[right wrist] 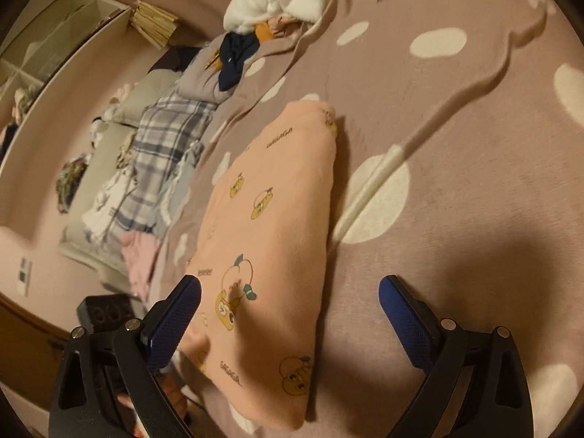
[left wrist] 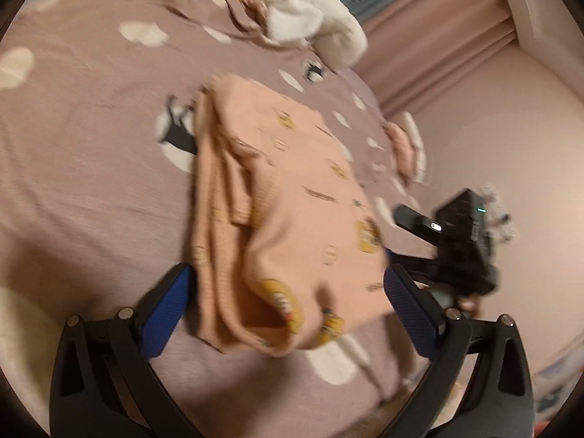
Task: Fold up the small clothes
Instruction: 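Grasp the garment edge with the right tool and fold it over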
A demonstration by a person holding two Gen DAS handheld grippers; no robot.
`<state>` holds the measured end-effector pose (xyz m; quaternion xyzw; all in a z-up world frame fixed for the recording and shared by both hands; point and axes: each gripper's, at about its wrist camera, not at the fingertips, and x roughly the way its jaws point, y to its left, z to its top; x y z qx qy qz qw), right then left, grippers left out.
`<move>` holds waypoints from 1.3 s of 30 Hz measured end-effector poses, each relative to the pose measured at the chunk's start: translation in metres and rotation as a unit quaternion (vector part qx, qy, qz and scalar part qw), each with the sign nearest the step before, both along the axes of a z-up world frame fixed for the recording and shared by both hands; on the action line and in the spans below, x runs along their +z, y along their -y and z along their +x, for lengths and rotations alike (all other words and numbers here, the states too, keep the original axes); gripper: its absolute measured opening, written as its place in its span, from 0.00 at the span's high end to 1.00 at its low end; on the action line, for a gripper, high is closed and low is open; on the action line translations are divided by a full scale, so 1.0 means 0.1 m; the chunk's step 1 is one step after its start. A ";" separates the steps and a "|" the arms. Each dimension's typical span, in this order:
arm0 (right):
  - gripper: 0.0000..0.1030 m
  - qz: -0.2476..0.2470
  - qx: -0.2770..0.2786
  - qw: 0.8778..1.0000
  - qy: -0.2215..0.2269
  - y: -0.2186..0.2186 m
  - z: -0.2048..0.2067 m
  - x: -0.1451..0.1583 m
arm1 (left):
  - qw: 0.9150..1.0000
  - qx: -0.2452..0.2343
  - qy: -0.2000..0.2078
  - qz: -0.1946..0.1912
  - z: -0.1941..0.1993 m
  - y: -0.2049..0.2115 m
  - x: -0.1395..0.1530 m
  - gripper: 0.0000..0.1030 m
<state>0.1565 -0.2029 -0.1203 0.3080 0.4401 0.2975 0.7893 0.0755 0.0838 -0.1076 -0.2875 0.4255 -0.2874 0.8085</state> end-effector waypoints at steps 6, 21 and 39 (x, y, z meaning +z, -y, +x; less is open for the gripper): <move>0.05 0.056 0.011 0.998 -0.007 0.03 -0.01 -0.06 | 0.995 -0.033 -0.051 -0.082 0.17 -0.01 -0.05 0.00; 0.17 0.116 0.017 0.991 -0.058 -0.09 0.20 -0.16 | 0.989 0.002 -0.118 -0.084 0.86 0.19 -0.07 0.33; 0.74 0.044 -0.016 0.996 0.074 -0.01 -0.13 0.33 | 0.996 0.079 0.035 0.019 0.43 0.41 0.49 0.69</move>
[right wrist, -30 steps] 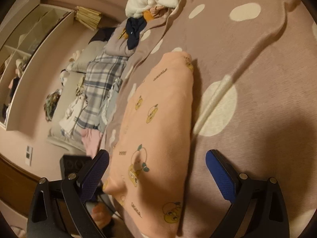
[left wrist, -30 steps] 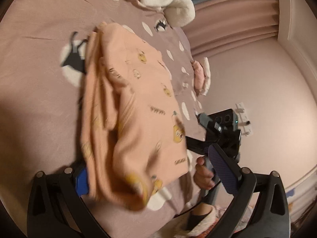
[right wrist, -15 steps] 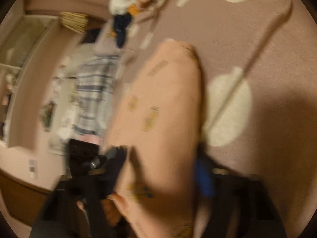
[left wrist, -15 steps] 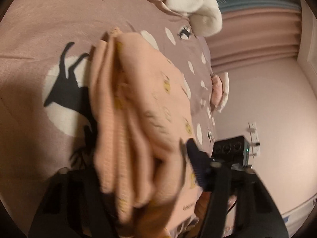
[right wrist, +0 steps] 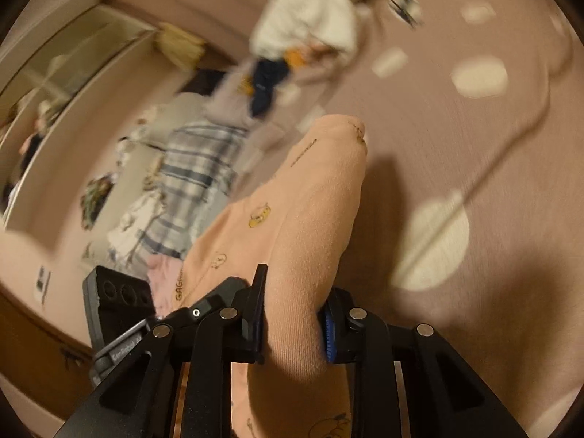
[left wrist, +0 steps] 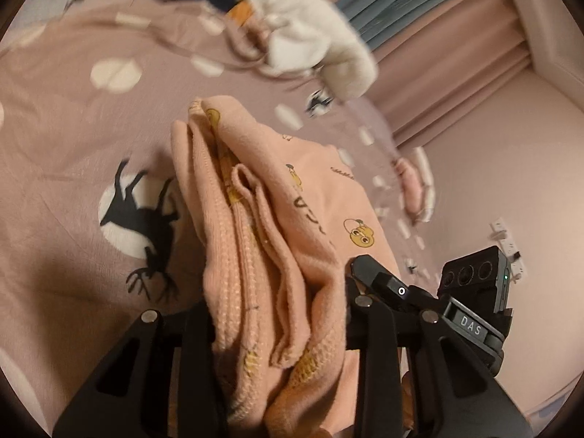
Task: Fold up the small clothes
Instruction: 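Grasp the garment edge with the right tool and fold it over, then lay the folded edge down and open the right tool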
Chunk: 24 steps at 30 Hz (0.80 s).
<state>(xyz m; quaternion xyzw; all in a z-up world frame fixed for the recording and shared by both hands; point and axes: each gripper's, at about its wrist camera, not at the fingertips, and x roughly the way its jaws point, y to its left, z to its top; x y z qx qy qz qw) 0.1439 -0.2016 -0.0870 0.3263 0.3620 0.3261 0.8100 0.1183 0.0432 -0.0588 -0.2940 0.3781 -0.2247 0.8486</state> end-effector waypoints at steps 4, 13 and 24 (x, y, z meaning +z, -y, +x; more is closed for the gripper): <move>0.74 -0.005 -0.003 0.998 0.055 0.11 -0.25 0.34 | 0.999 -0.011 0.037 0.011 -0.22 0.12 0.39 0.69; 0.74 -0.051 -0.022 0.996 0.073 0.45 -0.33 0.89 | 0.998 -0.025 0.055 0.033 -0.32 0.60 0.83 0.69; 0.74 -0.051 -0.049 0.996 0.061 0.74 -0.42 0.77 | 0.997 -0.046 0.047 0.049 -0.28 0.92 0.75 0.69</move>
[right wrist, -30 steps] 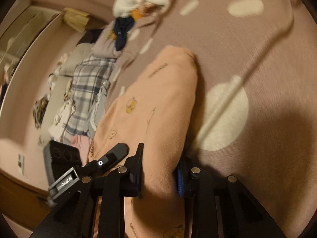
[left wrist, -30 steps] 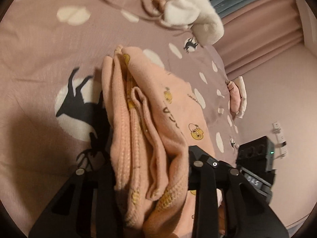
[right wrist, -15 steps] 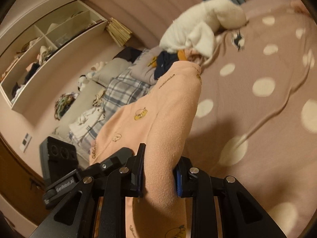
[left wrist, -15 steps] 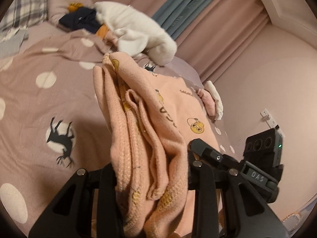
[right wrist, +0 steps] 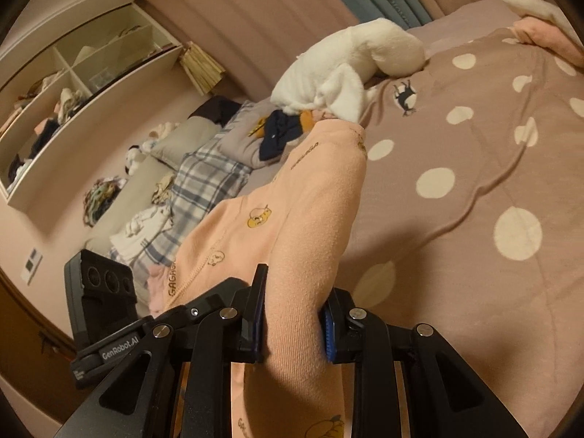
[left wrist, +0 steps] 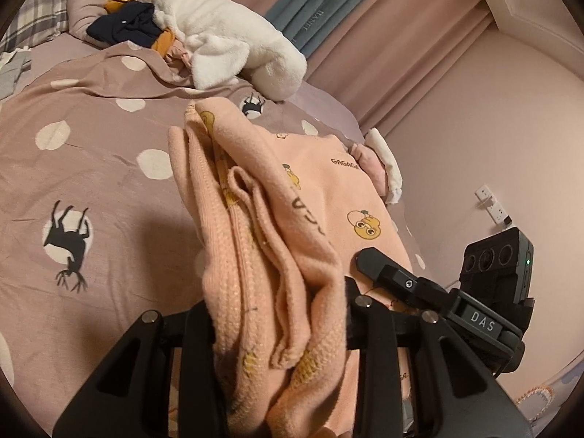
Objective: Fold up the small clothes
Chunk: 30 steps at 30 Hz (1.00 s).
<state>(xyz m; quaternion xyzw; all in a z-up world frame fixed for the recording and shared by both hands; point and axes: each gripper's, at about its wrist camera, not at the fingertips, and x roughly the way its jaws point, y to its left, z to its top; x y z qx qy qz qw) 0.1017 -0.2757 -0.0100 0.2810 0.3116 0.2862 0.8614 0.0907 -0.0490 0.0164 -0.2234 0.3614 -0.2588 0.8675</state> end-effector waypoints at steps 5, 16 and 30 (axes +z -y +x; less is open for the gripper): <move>0.72 -0.016 -0.017 0.999 -0.039 0.07 0.07 -0.10 | 0.998 0.008 -0.010 0.055 0.04 0.14 -0.05 0.57; 0.23 -0.043 -0.070 0.994 -0.072 0.14 -0.08 -0.30 | 0.983 0.077 -0.015 0.167 -0.11 -0.10 -0.34 0.01; 0.08 -0.135 -0.128 0.974 -0.130 0.04 -0.39 -0.40 | 0.985 0.029 0.000 0.172 -0.41 -0.02 -0.47 0.00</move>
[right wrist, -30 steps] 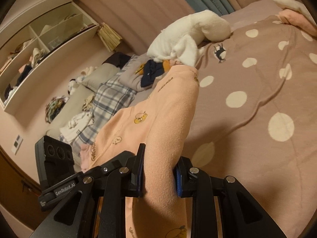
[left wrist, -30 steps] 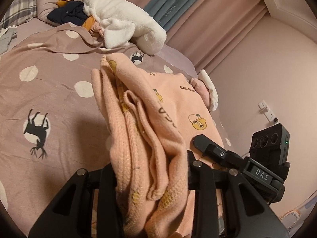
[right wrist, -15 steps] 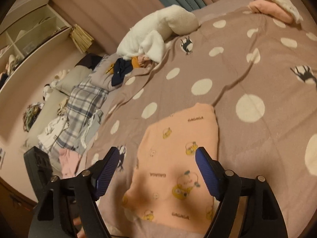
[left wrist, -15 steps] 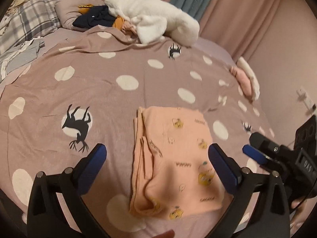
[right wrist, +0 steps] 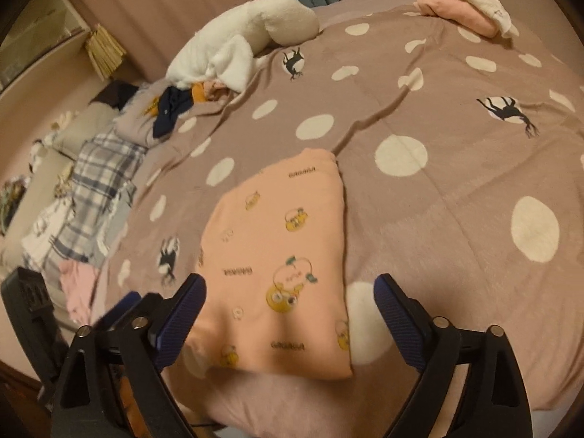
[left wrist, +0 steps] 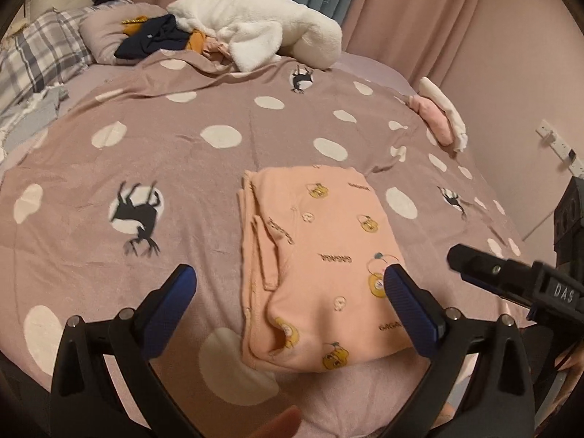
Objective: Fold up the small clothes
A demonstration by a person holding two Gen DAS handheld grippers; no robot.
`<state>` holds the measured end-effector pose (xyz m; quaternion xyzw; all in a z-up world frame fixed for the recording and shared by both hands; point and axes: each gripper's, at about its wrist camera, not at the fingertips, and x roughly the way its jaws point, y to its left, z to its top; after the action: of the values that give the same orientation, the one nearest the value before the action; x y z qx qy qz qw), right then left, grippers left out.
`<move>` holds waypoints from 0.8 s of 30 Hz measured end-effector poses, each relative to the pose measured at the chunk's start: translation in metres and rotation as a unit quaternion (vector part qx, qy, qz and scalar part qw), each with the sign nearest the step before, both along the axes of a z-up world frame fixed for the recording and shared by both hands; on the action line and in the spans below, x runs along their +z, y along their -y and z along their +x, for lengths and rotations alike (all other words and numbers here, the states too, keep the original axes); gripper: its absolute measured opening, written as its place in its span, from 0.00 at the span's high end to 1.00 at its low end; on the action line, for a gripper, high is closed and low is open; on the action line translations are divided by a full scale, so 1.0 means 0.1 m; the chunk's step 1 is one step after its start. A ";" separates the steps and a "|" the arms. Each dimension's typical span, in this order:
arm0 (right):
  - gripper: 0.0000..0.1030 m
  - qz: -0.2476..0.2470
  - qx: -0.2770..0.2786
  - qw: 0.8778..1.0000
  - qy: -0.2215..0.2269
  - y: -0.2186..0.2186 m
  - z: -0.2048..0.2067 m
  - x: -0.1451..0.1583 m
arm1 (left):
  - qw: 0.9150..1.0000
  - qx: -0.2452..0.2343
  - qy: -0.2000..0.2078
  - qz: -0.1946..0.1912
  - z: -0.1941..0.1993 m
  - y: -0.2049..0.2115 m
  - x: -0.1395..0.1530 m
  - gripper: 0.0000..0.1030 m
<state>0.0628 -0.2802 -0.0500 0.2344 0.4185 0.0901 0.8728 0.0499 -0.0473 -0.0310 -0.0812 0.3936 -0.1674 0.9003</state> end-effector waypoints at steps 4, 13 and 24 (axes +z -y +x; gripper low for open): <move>0.07 -0.041 -0.009 0.999 -0.012 -0.07 -0.04 -0.01 | 1.000 -0.009 -0.016 -0.009 -0.02 0.02 -0.07 0.00; 0.05 -0.075 -0.032 0.997 -0.018 -0.19 -0.04 -0.01 | 1.000 0.018 -0.005 0.011 -0.13 -0.01 -0.09 0.00; 0.05 -0.100 -0.013 0.994 -0.039 -0.36 0.00 -0.06 | 1.000 0.003 -0.003 0.006 -0.18 0.03 -0.07 0.00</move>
<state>0.0630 -0.2445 -0.0561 0.1545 0.4558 0.0272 0.8761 0.0324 -0.0506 -0.0380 -0.0772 0.3968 -0.1624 0.9001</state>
